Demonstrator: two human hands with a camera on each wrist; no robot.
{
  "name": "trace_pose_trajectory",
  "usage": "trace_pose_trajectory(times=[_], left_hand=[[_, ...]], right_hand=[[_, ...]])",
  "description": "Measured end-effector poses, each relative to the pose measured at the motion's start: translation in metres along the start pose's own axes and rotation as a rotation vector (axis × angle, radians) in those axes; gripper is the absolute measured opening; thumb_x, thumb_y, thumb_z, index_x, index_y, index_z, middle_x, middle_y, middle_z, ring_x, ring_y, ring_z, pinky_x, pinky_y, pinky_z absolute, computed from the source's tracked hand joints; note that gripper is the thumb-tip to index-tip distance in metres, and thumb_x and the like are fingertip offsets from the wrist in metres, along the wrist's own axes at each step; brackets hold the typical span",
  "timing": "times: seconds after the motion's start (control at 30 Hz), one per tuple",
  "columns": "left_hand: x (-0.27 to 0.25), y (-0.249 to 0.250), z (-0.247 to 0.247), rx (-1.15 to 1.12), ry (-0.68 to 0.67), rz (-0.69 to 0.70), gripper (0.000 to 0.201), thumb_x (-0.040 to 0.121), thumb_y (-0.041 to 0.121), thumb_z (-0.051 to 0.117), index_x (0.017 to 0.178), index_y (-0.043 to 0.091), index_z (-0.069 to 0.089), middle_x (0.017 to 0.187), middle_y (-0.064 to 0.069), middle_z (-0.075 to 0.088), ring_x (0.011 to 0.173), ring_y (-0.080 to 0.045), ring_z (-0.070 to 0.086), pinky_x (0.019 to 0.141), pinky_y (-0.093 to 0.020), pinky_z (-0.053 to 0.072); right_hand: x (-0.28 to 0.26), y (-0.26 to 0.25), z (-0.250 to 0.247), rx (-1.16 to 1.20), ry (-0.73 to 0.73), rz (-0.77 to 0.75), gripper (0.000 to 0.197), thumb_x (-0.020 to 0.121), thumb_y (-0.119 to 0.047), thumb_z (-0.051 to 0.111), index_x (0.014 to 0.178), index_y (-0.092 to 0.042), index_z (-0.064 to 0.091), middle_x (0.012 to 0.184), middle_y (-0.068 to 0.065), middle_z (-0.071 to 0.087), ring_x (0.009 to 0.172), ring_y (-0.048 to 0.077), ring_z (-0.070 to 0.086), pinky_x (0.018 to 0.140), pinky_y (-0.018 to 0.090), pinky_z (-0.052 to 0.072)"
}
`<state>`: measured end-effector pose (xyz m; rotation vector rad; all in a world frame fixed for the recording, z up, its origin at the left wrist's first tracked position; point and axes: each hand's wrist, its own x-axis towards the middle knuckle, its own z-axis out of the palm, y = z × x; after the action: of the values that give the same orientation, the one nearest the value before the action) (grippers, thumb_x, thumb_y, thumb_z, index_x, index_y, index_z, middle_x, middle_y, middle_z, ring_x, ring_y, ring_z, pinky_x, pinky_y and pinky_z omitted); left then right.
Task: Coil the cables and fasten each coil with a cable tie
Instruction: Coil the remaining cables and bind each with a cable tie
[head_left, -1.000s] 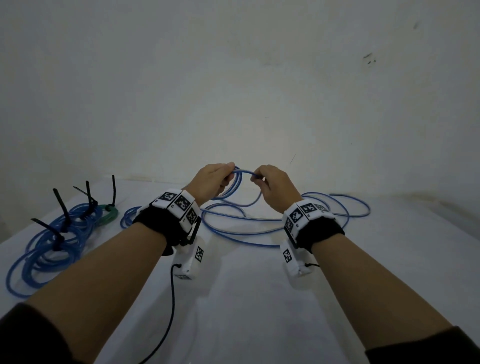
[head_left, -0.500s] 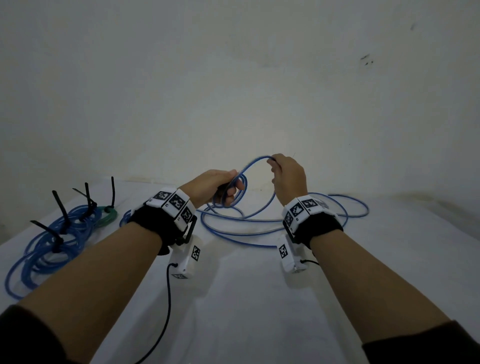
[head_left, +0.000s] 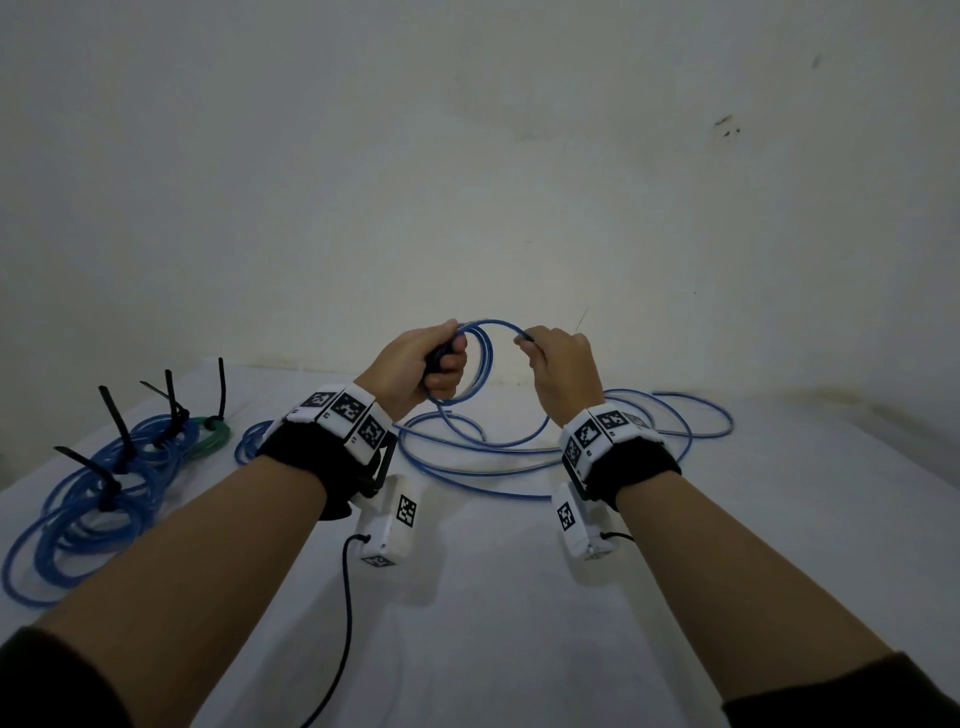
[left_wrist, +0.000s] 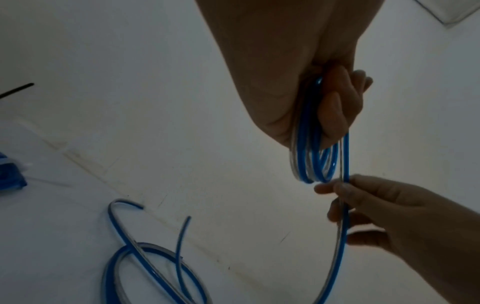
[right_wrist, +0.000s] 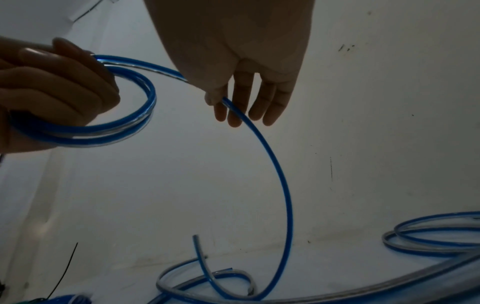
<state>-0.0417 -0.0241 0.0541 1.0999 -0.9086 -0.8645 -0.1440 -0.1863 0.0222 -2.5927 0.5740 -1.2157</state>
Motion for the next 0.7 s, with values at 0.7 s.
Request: trace_pose_trajectory(times=[0.7], left_hand=[[-0.001, 0.014, -0.004, -0.09, 0.01, 0.179, 0.035, 0.101, 0.024, 0.023, 0.072, 0.016, 0.041, 0.053, 0.009, 0.038, 0.041, -0.006, 0.03, 0.047, -0.021, 0.022]], right_hand=[[0.011, -0.001, -0.008, 0.198, 0.279, 0.313, 0.012, 0.097, -0.008, 0.041, 0.099, -0.002, 0.052, 0.085, 0.014, 0.056, 0.074, 0.027, 0.052, 0.062, 0.037, 0.042]])
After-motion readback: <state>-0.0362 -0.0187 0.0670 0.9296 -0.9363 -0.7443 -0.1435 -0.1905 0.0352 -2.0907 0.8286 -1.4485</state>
